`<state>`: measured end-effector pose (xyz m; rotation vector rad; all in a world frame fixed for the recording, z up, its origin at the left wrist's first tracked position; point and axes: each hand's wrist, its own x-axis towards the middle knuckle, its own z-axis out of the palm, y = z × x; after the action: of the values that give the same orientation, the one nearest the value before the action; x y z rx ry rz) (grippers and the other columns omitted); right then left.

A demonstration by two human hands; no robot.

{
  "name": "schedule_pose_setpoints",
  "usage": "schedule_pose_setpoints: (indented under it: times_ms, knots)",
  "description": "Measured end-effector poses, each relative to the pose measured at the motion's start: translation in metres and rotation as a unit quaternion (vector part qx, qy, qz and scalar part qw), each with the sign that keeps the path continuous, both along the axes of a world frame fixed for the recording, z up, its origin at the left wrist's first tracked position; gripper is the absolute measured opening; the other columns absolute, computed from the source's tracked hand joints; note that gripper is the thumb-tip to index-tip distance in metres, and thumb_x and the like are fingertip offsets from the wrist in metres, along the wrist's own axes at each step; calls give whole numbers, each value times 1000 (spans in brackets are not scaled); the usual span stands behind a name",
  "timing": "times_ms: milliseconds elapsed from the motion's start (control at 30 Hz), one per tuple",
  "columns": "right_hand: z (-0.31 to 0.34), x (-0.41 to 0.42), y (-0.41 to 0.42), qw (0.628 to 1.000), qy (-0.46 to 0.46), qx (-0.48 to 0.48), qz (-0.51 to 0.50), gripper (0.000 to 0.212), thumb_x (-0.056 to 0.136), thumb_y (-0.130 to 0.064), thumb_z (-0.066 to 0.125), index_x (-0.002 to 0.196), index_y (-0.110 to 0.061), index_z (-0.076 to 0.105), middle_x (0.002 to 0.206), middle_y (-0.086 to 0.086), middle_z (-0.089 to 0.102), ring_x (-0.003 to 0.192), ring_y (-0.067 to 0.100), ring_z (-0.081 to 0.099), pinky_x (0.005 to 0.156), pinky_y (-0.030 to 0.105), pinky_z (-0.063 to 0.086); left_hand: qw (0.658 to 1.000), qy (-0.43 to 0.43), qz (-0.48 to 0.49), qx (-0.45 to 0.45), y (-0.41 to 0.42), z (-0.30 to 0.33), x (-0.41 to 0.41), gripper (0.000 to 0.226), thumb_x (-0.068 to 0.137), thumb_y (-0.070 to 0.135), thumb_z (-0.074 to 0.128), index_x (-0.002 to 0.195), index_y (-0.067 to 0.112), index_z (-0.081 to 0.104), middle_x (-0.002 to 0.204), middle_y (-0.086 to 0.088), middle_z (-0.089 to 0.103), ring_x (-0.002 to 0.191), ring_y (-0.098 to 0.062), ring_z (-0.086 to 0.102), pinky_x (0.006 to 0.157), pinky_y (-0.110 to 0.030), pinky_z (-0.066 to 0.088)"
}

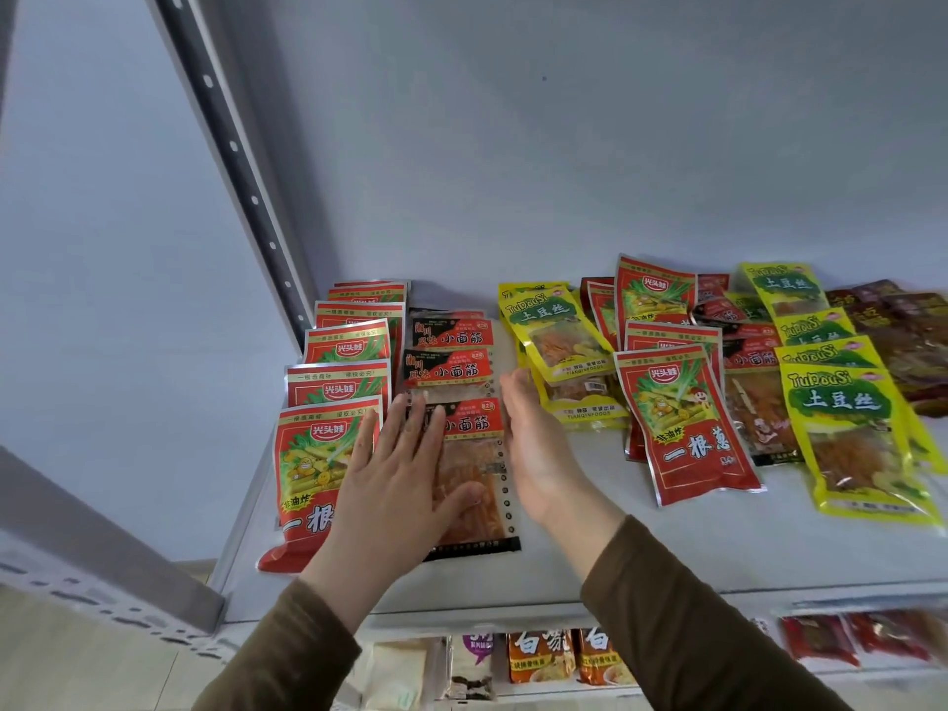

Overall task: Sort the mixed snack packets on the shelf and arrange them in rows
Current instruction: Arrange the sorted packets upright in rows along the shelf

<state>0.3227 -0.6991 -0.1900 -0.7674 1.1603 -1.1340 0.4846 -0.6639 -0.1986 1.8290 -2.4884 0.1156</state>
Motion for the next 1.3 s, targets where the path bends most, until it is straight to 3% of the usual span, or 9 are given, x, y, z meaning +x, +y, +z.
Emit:
schedule_pose_setpoints:
  times_ms: [200,467,633,733,900,1033,1100,1200,1300]
  knots:
    - [8,1,-9,998,55,-23,-8,63,97,-72,34,149,-38,44,146,-7,56,136,17,49,117,50,36,1000,17,-9,-4,-1,2,1,91,92,81,-7,163,26,-9,170,-2,-14,153,-21,-29,123,-43,-22]
    - [19,11,-20,996,89,-6,16,67,98,-72,30,154,-36,39,157,-7,43,145,16,37,120,47,27,999,19,-43,6,-3,-1,-8,80,93,76,-7,162,36,-13,171,0,-13,155,-20,-22,126,-44,-18]
    - [28,-5,-13,987,138,-75,-17,60,102,-64,31,155,-36,34,150,-20,42,135,0,35,99,22,27,998,42,-50,1,-5,10,-7,78,96,75,-4,162,37,-11,171,3,-15,156,-19,-22,125,-42,-19]
    - [38,-29,-16,968,203,-140,-49,59,102,-65,30,155,-39,35,161,-18,31,136,-6,27,110,26,23,993,103,-62,-1,-14,21,-21,73,101,69,7,163,35,-8,170,4,-15,155,-16,-22,123,-35,-19]
    - [47,-62,-38,965,228,-100,-82,57,106,-55,33,153,-26,43,158,1,43,145,20,40,120,47,33,965,245,-85,38,-50,43,-71,67,108,45,40,164,21,14,173,-6,6,159,-20,-1,121,-27,-5]
    - [46,-81,-47,974,199,-54,-97,56,106,-55,35,155,-28,39,160,-2,38,146,20,38,110,32,35,978,144,-127,75,-77,46,-112,92,95,70,47,164,21,11,173,-9,5,159,-26,1,129,-45,4]
    - [47,-91,-50,978,186,-24,-96,62,103,-63,34,155,-31,39,161,-1,37,146,24,38,111,37,35,981,93,-146,89,-87,41,-126,109,86,81,50,165,21,6,173,-7,2,159,-25,-3,129,-49,2]
    - [47,-101,-53,981,177,5,-85,70,98,-73,31,154,-32,40,158,3,41,142,28,43,115,47,37,985,43,-152,69,-99,31,-136,115,84,78,57,165,19,3,173,-6,3,160,-25,-2,128,-51,-2]
    - [47,-110,-57,976,202,-4,-83,71,97,-74,27,155,-34,36,162,0,36,147,26,36,117,44,30,986,40,-157,38,-104,24,-136,110,84,72,64,165,20,10,170,-4,20,157,-27,14,128,-54,2]
